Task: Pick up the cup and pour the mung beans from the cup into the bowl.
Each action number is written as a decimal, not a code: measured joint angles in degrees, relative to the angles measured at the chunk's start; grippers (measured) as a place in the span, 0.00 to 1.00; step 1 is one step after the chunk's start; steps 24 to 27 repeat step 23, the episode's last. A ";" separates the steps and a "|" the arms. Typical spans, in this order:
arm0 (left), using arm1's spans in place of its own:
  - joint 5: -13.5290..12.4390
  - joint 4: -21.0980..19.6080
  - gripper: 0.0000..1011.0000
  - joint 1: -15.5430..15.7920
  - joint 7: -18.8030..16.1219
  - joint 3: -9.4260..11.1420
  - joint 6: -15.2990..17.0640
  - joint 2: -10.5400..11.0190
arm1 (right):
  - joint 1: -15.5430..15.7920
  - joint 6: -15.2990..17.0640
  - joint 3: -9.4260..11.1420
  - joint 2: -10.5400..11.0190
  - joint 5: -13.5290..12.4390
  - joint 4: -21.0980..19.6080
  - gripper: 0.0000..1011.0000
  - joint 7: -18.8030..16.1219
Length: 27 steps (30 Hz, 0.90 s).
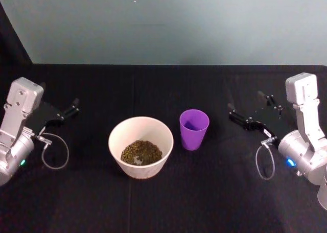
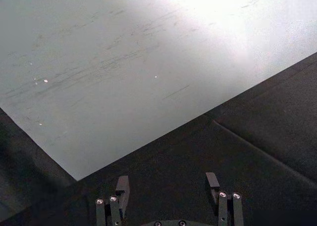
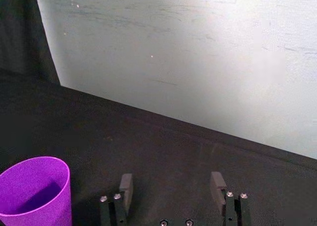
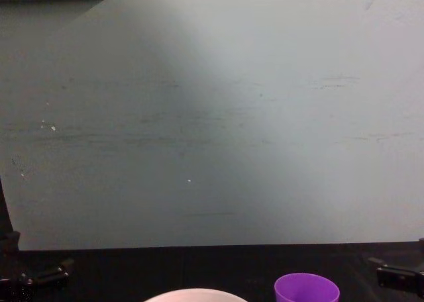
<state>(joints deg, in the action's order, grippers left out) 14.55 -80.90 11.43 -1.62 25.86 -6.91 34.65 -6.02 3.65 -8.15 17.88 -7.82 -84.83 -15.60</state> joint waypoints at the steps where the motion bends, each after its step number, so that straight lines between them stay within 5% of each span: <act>1: 0.00 0.00 0.99 0.00 0.00 0.00 0.00 0.00 | 0.00 0.00 0.00 0.00 0.00 0.00 0.99 0.00; 27: 0.00 0.00 0.99 0.00 0.00 0.00 0.00 0.00 | -0.01 0.02 0.00 0.00 0.07 -0.03 0.99 0.02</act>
